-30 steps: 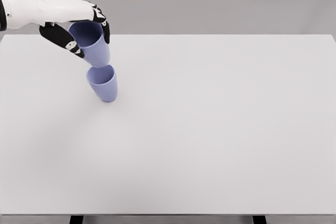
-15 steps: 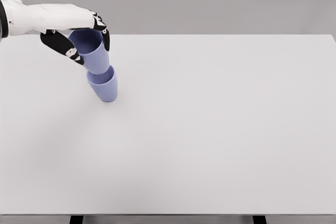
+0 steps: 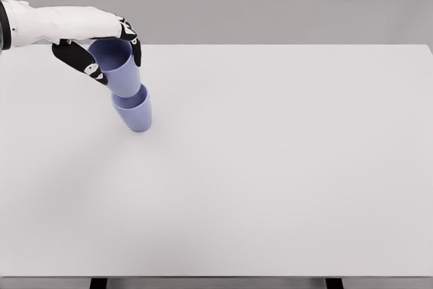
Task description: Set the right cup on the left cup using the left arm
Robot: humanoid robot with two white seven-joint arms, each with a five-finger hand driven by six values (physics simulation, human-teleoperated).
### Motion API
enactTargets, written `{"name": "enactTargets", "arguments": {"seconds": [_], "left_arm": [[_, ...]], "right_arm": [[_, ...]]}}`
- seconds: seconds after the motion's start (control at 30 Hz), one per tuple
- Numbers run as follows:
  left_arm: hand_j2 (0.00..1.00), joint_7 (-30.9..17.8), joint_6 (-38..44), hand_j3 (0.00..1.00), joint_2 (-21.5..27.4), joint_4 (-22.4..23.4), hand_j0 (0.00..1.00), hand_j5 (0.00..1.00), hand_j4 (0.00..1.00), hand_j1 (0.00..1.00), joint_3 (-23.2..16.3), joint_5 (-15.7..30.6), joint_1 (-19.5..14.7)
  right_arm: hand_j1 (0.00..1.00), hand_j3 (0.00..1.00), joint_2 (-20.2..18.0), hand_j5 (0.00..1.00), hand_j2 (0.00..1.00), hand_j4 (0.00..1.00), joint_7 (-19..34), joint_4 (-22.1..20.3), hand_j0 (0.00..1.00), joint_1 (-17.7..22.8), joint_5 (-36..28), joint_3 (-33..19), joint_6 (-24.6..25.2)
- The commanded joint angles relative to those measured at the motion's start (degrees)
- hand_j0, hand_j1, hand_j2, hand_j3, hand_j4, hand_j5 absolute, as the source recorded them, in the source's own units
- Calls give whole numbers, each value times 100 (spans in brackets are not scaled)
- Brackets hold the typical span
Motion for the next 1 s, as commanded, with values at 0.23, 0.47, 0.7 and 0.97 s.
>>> {"name": "enactTargets", "arguments": {"seconds": [0.23,0.47,0.7,0.97], "left_arm": [[52,2,13,52,-61,8,52,52,52,52,8,11,0],[52,2,13,52,-131,52,52,52,52,52,8,11,9],[52,2,4,52,-131,70,52,52,52,52,8,2,18],[52,2,4,52,-167,333,52,52,52,52,8,-7,26]], "right_arm": [[100,100,0,100,100,100,3,2,100,0,8,1,-6],[100,100,0,100,100,100,3,2,100,0,8,1,-6],[100,100,0,100,100,100,3,2,100,0,8,1,2],[100,100,0,100,100,100,3,2,100,0,8,1,-6]]}}
